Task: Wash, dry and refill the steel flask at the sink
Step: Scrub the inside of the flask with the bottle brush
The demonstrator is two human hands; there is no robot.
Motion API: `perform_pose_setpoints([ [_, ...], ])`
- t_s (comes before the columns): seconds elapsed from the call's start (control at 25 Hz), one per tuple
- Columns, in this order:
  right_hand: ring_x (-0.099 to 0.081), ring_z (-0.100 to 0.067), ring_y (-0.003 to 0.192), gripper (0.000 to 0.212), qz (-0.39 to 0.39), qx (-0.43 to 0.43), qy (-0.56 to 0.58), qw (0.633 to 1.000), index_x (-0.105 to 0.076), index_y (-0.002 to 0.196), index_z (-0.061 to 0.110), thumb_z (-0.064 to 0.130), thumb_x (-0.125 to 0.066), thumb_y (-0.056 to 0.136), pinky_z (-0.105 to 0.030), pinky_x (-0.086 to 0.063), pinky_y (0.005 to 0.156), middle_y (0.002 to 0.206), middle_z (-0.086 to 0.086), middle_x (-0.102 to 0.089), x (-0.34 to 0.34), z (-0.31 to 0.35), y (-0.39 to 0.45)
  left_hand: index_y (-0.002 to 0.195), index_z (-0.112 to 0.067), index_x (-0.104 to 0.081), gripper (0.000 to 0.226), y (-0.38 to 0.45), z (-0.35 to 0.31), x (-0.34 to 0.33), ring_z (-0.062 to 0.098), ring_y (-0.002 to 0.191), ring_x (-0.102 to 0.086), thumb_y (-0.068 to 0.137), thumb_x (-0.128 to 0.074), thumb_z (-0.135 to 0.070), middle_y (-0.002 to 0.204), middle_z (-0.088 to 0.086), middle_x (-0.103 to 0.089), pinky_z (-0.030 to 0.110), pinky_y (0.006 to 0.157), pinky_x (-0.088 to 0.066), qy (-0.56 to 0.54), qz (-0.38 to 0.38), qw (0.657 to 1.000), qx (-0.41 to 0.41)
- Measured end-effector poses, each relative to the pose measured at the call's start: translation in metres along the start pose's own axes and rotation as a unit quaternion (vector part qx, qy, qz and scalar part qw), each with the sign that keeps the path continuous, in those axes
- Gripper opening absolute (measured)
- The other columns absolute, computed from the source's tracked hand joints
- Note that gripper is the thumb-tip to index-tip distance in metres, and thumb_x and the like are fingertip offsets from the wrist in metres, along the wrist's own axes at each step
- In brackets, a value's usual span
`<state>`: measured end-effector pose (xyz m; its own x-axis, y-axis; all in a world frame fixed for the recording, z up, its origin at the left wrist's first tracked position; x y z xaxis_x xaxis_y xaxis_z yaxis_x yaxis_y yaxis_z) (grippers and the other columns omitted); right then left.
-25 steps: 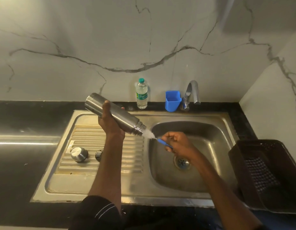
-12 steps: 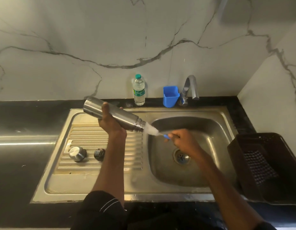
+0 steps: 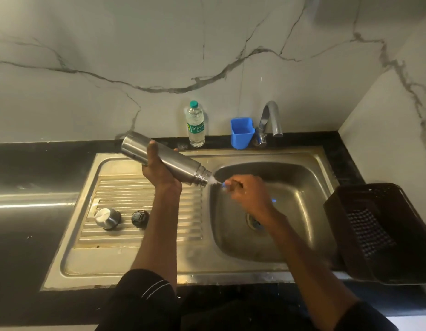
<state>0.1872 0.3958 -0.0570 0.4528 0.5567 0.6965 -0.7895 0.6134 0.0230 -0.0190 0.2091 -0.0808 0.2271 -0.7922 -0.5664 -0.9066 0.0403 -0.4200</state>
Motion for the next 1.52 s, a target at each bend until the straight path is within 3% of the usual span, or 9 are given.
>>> perform_pose_setpoints([
  [0.2,-0.067,-0.026,0.075,0.053,0.005,-0.075,-0.012,0.997,-0.064,0.068,0.025,0.063,-0.037,0.092,-0.040,-0.051,0.070,0.069,0.001,-0.068,-0.005,-0.021,-0.011,0.133,-0.009,-0.054,0.061,-0.006,0.007,0.006,0.033,0.086,-0.079,0.086,-0.083,-0.034,0.119,0.021,-0.074,0.047,0.075,-0.066,0.004,-0.014,1.000,0.012],
  [0.44,-0.061,-0.007,0.063,0.012,0.071,-0.081,0.210,0.972,-0.070,0.086,0.022,0.027,-0.081,0.089,-0.026,-0.048,0.064,0.071,0.004,-0.073,0.016,-0.038,-0.019,0.132,-0.007,-0.055,0.060,0.008,-0.010,0.005,0.035,0.087,-0.079,0.086,-0.083,-0.032,0.119,0.024,-0.074,0.051,0.079,-0.066,-0.013,-0.019,1.000,-0.009],
  [0.56,-0.064,-0.006,0.059,0.005,0.030,-0.020,0.132,0.991,-0.073,0.088,0.022,0.024,-0.077,0.089,-0.030,-0.052,0.066,0.066,0.009,-0.071,0.005,-0.016,-0.013,0.129,-0.010,-0.054,0.056,-0.005,0.004,0.004,0.038,0.092,-0.078,0.086,-0.083,-0.032,0.119,0.022,-0.074,0.054,0.084,-0.064,0.001,-0.018,1.000,0.007],
  [0.76,-0.069,-0.027,0.091,0.029,-0.014,-0.025,-0.080,0.996,-0.074,0.092,0.024,0.041,-0.052,0.096,-0.040,-0.052,0.078,0.089,0.003,-0.073,0.008,-0.027,-0.004,0.130,-0.012,-0.055,0.057,-0.005,0.003,0.004,0.036,0.093,-0.078,0.085,-0.085,-0.030,0.118,0.019,-0.074,0.046,0.076,-0.066,-0.001,-0.022,1.000,-0.005],
  [0.88,-0.067,-0.027,0.085,0.031,0.016,-0.096,-0.048,0.994,-0.070,0.078,0.029,0.034,-0.053,0.104,-0.038,-0.048,0.077,0.075,0.006,-0.065,0.021,-0.061,-0.022,0.128,-0.014,-0.056,0.060,0.005,-0.008,0.017,0.036,0.095,-0.078,0.082,-0.087,-0.034,0.118,0.018,-0.075,0.050,0.080,-0.066,-0.017,-0.045,0.999,-0.010],
  [1.0,-0.066,-0.019,0.077,0.030,0.025,-0.079,0.027,0.996,-0.063,0.075,0.033,0.055,-0.050,0.091,-0.041,-0.054,0.075,0.073,0.008,-0.067,0.003,-0.021,-0.005,0.129,-0.012,-0.056,0.058,-0.007,0.008,0.004,0.037,0.094,-0.078,0.084,-0.085,-0.033,0.119,0.020,-0.074,0.049,0.078,-0.066,-0.012,-0.028,1.000,0.006],
  [1.12,-0.071,-0.010,0.080,0.017,0.091,-0.055,0.130,0.986,-0.069,0.088,0.035,0.047,-0.079,0.082,-0.035,-0.055,0.075,0.084,0.009,-0.075,-0.003,-0.002,-0.008,0.132,-0.008,-0.054,0.058,-0.010,0.010,-0.003,0.033,0.086,-0.079,0.086,-0.083,-0.030,0.113,0.020,-0.074,0.041,0.070,-0.065,-0.003,-0.013,1.000,0.005],
  [1.24,-0.068,-0.017,0.092,0.022,0.046,-0.053,0.076,0.995,-0.076,0.093,0.033,0.018,-0.087,0.080,-0.029,-0.047,0.077,0.090,0.000,-0.074,0.036,-0.032,-0.023,0.131,-0.008,-0.056,0.059,0.005,-0.007,0.005,0.035,0.087,-0.079,0.084,-0.084,-0.032,0.115,0.021,-0.076,0.047,0.076,-0.066,-0.025,-0.024,0.999,-0.005],
  [1.52,-0.058,-0.004,0.063,0.012,0.050,-0.006,0.045,0.998,-0.082,0.091,0.030,0.036,-0.072,0.093,-0.033,-0.047,0.066,0.066,0.013,-0.068,-0.004,0.007,0.002,0.130,-0.010,-0.055,0.057,-0.013,0.013,-0.005,0.033,0.087,-0.079,0.085,-0.084,-0.031,0.113,0.018,-0.075,0.042,0.071,-0.065,0.001,-0.016,1.000,0.008],
])
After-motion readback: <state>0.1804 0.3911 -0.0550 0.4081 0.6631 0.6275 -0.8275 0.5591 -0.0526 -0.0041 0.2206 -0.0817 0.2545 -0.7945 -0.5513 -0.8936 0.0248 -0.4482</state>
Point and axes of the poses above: each hand's wrist, its own y-axis towards the middle knuckle, its own x-axis out of the back of the hand, z = x × y, the point moved 10 cm from there along y, towards the middle knuckle
